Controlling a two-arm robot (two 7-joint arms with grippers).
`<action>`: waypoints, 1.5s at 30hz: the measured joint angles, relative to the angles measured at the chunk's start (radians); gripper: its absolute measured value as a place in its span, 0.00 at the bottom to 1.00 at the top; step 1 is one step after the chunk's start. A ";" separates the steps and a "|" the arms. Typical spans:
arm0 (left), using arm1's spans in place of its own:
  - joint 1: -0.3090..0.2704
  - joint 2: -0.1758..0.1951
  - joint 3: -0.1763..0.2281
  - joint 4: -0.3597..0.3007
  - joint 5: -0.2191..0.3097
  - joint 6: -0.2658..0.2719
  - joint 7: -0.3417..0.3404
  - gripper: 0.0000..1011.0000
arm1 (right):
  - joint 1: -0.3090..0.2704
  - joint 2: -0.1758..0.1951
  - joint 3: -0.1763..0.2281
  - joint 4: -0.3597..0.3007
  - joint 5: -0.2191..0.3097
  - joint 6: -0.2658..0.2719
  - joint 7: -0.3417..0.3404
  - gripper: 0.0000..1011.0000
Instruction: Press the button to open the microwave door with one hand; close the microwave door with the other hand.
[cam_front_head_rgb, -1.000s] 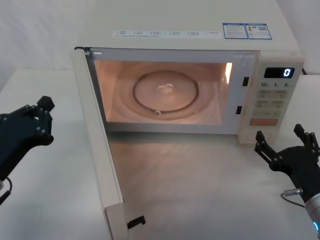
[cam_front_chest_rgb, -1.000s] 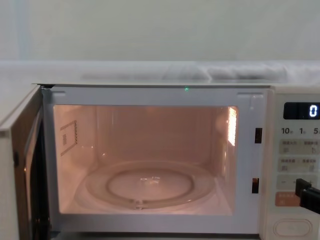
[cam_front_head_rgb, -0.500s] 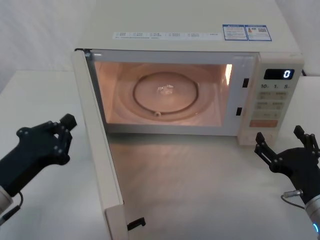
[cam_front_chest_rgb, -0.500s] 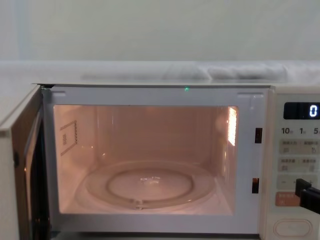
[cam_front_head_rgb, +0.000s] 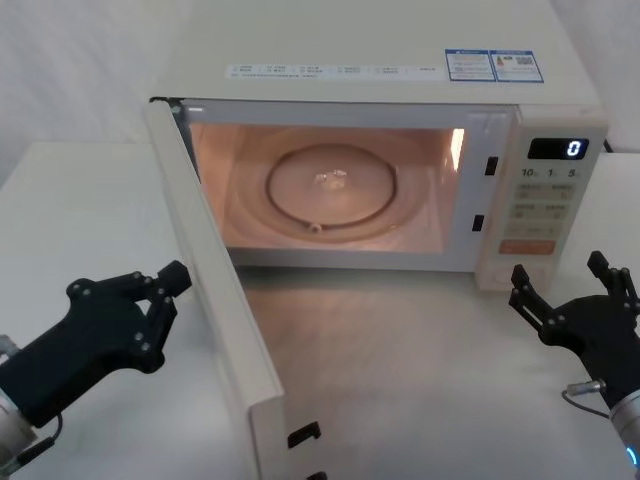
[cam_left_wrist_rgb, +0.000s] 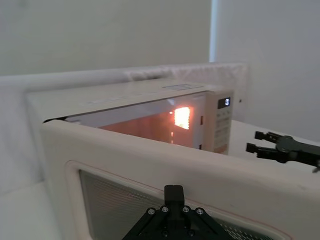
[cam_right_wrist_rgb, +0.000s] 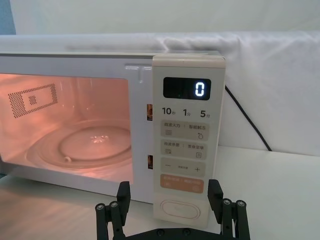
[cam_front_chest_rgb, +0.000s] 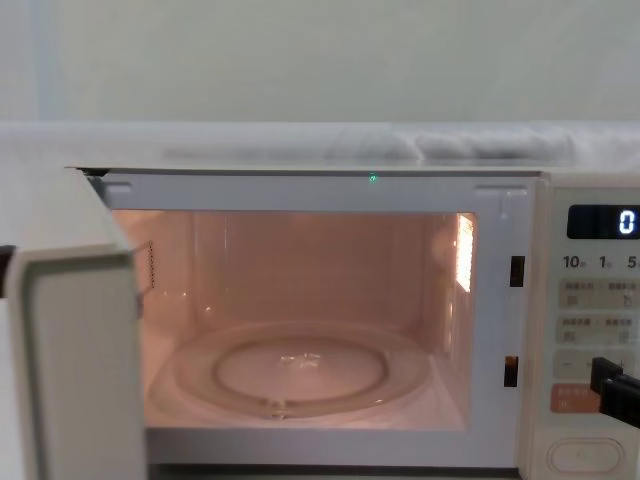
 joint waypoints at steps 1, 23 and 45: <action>-0.001 0.004 0.003 0.002 0.000 -0.005 -0.004 0.00 | 0.000 0.000 0.000 0.000 0.000 0.000 0.000 0.99; -0.283 0.051 0.219 0.193 -0.010 -0.038 -0.065 0.00 | 0.000 0.000 0.000 0.000 0.000 0.000 0.000 0.99; -0.512 -0.077 0.420 0.353 0.046 -0.071 0.055 0.00 | 0.000 0.000 0.000 0.000 0.000 0.000 0.000 0.99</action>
